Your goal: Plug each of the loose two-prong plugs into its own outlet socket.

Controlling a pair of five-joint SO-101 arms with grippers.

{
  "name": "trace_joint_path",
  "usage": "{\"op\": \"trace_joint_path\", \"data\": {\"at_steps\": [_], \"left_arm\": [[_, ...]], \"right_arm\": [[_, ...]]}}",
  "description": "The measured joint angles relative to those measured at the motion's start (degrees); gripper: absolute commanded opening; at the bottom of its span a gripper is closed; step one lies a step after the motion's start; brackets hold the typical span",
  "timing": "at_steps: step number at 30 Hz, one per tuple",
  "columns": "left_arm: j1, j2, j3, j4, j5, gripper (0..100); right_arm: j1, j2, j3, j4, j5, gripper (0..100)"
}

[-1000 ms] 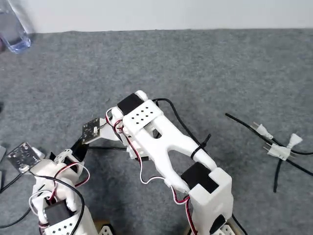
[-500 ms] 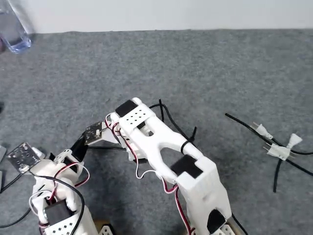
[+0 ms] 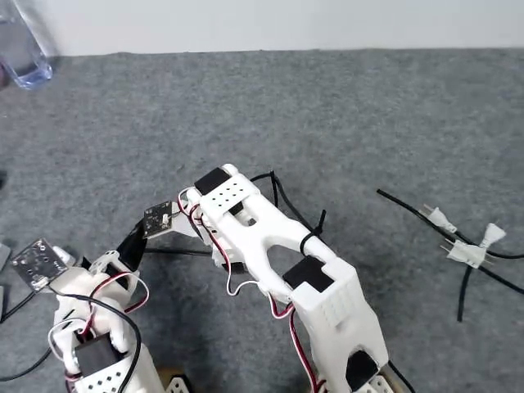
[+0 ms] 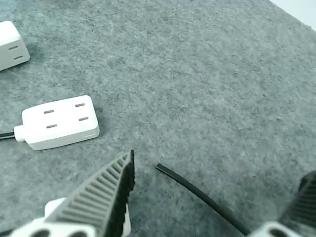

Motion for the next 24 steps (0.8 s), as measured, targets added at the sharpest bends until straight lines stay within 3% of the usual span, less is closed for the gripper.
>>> {"op": "trace_joint_path", "data": {"at_steps": [12, 24], "left_arm": [[0.00, 0.00, 0.00, 0.00, -0.09, 48], [0.26, 0.00, -0.09, 0.00, -0.35, 48]], "right_arm": [[0.00, -0.62, 0.18, 0.00, 0.88, 0.8], [2.90, -16.26, 1.23, 5.71, 0.97, 0.8]]}}
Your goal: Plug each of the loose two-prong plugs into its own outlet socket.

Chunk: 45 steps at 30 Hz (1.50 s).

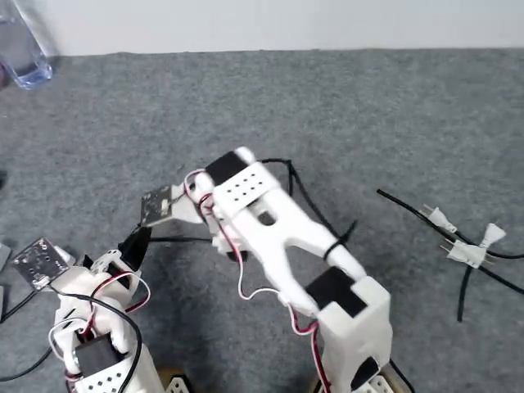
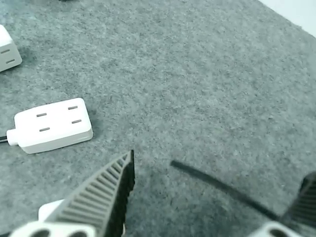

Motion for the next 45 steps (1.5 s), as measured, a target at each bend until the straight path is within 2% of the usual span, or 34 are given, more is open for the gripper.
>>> {"op": "trace_joint_path", "data": {"at_steps": [5, 14, 20, 25, 36, 45], "left_arm": [[0.00, 0.00, 0.00, 0.00, 0.00, 48], [0.00, 0.00, 0.00, 0.00, 0.00, 48], [0.00, 0.00, 0.00, 0.00, 0.00, 48], [0.09, 0.00, 0.00, 0.00, 0.00, 48], [0.09, 0.00, 0.00, 0.00, 0.00, 48], [0.09, 0.00, 0.00, 0.00, 0.00, 48]], "right_arm": [[3.34, -3.08, 0.00, 0.09, -1.76, 0.8], [13.89, -7.91, 0.00, -12.22, -21.36, 0.8], [18.81, -9.49, 0.00, -16.88, -30.42, 0.8], [23.21, -9.49, 0.00, -22.24, -32.00, 0.8], [26.02, -3.52, 0.09, -33.58, -32.26, 0.8], [27.52, 9.58, -9.32, -34.64, -32.35, 0.8]]}}
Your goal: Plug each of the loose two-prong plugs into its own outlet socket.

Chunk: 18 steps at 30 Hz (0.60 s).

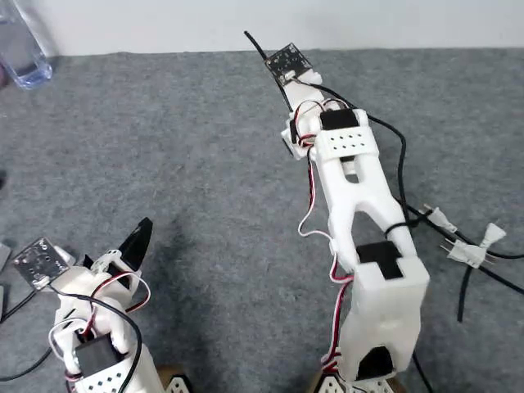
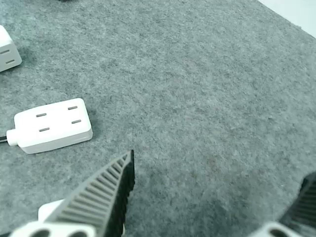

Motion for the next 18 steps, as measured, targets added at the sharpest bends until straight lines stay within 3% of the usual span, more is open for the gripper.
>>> {"op": "trace_joint_path", "data": {"at_steps": [18], "left_arm": [[0.00, 0.00, 0.00, 0.00, 0.00, 48]], "right_arm": [[-0.18, 29.36, -28.04, -0.53, -0.35, 0.8]]}}
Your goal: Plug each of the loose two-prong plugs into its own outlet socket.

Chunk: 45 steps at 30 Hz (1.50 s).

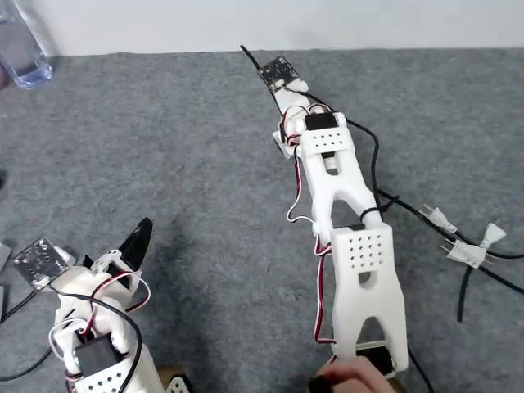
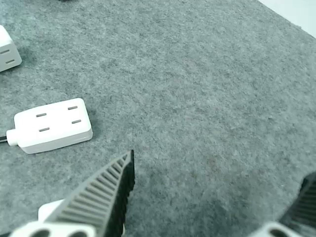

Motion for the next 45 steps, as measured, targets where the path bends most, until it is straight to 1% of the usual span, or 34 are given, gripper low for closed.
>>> {"op": "trace_joint_path", "data": {"at_steps": [11, 20, 22, 26, 28, 40, 45], "left_arm": [[0.00, 0.00, 0.00, 0.00, 0.00, 48], [0.00, 0.00, 0.00, 0.00, 0.00, 48], [0.00, 0.00, 0.00, 0.00, 0.00, 48], [0.00, 0.00, 0.00, 0.00, 0.00, 48], [0.00, 0.00, 0.00, 0.00, 0.00, 48], [0.00, 0.00, 0.00, 0.00, 0.00, 48], [0.00, 0.00, 0.00, 0.00, 0.00, 48]], "right_arm": [[-0.18, 16.00, -20.57, -0.09, 0.00, 0.8], [-0.18, 21.89, -30.68, 1.93, 0.09, 1.5], [-0.18, 22.24, -31.91, 2.55, 0.09, 6.7], [-0.26, 22.77, -34.02, 5.63, -0.09, 26.4], [-0.35, 22.86, -34.99, 8.00, 0.00, 31.6], [-0.35, 23.56, -40.70, 16.79, 0.09, 30.1], [-0.35, 23.65, -41.32, 18.37, 0.09, 27.7]]}}
